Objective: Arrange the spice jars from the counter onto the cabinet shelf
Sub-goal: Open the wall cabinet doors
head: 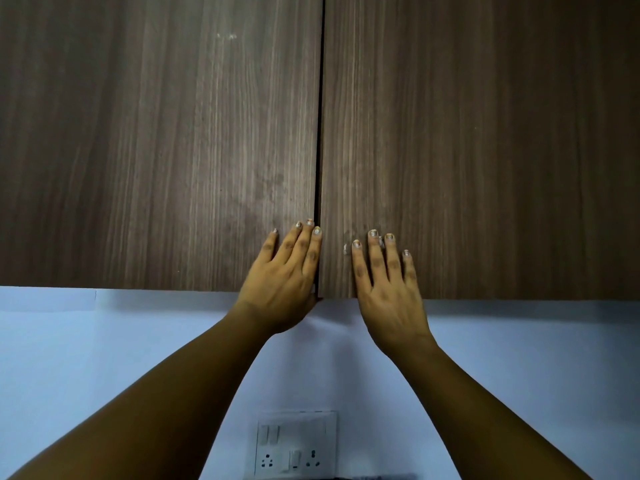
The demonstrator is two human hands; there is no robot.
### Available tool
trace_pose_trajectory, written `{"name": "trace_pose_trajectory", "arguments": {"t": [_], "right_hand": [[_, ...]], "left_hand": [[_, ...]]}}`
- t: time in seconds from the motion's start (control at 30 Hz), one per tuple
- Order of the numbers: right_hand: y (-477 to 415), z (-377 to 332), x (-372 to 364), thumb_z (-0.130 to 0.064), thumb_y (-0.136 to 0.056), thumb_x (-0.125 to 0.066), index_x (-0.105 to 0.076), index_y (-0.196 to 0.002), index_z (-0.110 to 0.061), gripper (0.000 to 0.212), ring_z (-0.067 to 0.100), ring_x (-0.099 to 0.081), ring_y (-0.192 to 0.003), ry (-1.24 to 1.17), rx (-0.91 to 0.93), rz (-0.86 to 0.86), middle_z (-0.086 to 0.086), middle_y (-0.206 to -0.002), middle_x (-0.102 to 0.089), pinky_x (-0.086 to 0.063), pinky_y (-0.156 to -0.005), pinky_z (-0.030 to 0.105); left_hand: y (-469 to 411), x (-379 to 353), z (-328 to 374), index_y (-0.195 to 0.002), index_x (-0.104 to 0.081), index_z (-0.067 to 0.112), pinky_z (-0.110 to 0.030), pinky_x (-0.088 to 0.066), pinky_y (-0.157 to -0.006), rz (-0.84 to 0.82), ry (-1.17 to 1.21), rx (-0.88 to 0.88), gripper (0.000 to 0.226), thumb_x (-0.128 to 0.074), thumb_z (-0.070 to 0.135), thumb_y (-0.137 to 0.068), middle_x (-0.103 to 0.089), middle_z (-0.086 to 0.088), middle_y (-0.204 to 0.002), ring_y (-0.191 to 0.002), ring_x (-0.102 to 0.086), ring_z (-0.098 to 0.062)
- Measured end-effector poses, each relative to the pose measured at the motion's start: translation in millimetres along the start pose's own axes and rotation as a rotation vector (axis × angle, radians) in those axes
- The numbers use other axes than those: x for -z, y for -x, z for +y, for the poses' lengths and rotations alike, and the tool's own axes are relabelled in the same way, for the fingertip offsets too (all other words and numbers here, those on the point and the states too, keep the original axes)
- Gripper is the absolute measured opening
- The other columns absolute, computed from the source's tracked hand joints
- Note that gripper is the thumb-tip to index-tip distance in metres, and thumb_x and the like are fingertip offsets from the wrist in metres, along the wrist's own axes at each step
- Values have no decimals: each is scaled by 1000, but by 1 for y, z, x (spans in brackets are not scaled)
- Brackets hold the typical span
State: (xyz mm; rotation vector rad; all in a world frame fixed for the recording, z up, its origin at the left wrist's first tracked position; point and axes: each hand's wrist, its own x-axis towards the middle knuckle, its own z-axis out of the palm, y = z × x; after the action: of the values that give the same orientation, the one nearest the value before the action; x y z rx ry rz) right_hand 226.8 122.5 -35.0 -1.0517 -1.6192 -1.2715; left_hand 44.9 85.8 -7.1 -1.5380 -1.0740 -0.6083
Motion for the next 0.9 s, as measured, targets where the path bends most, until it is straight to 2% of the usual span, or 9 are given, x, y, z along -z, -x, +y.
{"name": "trace_pose_trajectory", "arguments": {"t": [0.13,0.33,0.5,0.6,0.7,0.77,0.9], "right_hand": [[4,2,16,-6,-75,-56,-23,-142,1,75,42,-35,-135,-14,17,49,28,-144,-36,-30,-106,54],[22,16,60,3,-86,-34,-23,-141,7,56,44,-34,-134,-23,86,111,32,-142,-36,-35,-108,51],[32,33,115,3,-83,-58,-24,-140,8,66,43,-35,-133,-25,152,244,35,-138,-39,-37,-107,51],[46,37,145,-1,-82,-66,-15,-142,3,79,41,-33,-135,-106,81,247,33,-141,-34,-39,-106,50],[66,44,178,-5,-82,-67,-10,-145,-8,84,32,-32,-137,-236,-55,246,21,-148,-29,-39,-106,35],[76,50,198,-5,-75,-74,-11,-145,-16,95,26,-39,-133,-278,-141,241,13,-149,-31,-43,-96,24],[88,74,235,-8,-70,-72,-19,-143,-24,92,20,-49,-124,-253,-206,290,-4,-146,-33,-51,-82,16]], "left_hand": [[-1,13,-9,-141,-20,-5,-51,-35,-107,12,52,-105,84,-31,57,-86,-31,-26,-147,-136,-35,-35],[-1,47,0,-142,-17,-4,-44,-28,-112,230,221,-279,84,-44,53,-87,-24,-27,-149,-139,-27,-34],[-13,86,26,-143,-16,-2,-39,-26,-114,391,416,-368,81,-47,51,-90,-13,-26,-149,-140,-22,-31],[-19,108,50,-143,-14,1,-37,-25,-115,451,503,-402,80,-46,51,-90,-10,-25,-149,-141,-20,-31],[-25,128,78,-144,-15,5,-37,-22,-115,507,575,-442,83,-53,51,-87,-9,-22,-150,-141,-21,-30],[-32,139,93,-145,-16,7,-37,-23,-114,552,612,-466,84,-56,50,-85,-10,-20,-151,-142,-20,-29],[-53,163,130,-144,-20,9,-39,-26,-113,640,685,-495,83,-59,50,-83,-20,-22,-152,-141,-23,-31]]}}
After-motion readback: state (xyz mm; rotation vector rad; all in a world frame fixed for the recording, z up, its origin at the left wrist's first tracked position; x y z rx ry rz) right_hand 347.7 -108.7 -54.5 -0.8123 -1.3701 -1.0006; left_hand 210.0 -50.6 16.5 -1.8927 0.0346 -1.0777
